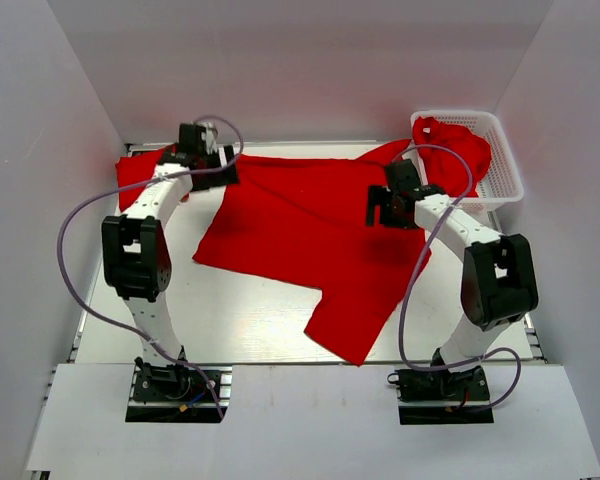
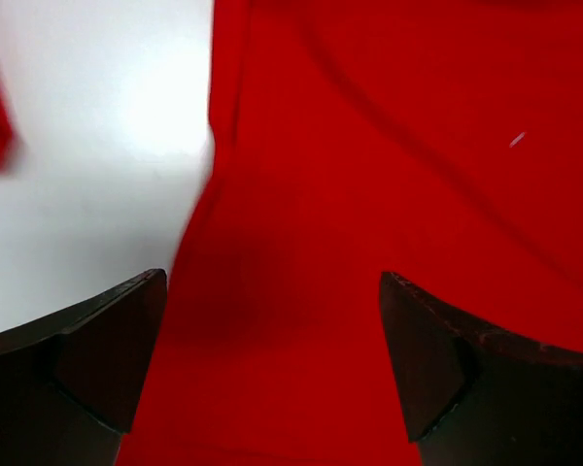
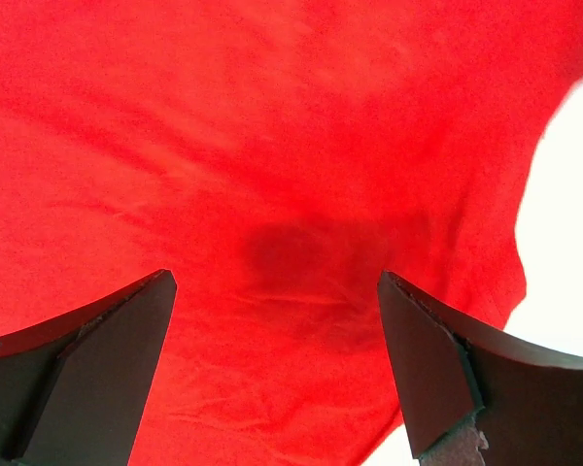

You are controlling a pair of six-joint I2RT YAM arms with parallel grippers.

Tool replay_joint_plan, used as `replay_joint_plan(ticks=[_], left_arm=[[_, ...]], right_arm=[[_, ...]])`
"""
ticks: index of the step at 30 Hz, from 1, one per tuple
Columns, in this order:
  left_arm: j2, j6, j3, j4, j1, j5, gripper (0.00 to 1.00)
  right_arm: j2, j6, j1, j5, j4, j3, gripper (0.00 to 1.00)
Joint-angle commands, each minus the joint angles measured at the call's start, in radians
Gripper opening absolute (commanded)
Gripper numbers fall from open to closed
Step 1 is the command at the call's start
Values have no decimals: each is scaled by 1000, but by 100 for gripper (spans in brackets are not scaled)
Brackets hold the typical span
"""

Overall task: Fold and stack the t-shirts
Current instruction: Flatten out the tshirt

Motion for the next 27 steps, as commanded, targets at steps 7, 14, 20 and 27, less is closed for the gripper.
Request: replay_joint_plan(ticks=[7, 14, 20, 27], left_arm=[[-28, -98, -362, 63, -13, 137, 100], [-102, -179, -562, 4, -13, 51, 100], [-255, -253, -761, -19, -13, 34, 100], [-326, -262, -697, -38, -13, -15, 100]], right_arm=[[129, 163, -61, 46, -5, 62, 90], [228, 134, -91, -37, -8, 92, 90], [252, 85, -94, -69, -10, 76, 90], [187, 20, -93, -86, 18, 59, 90]])
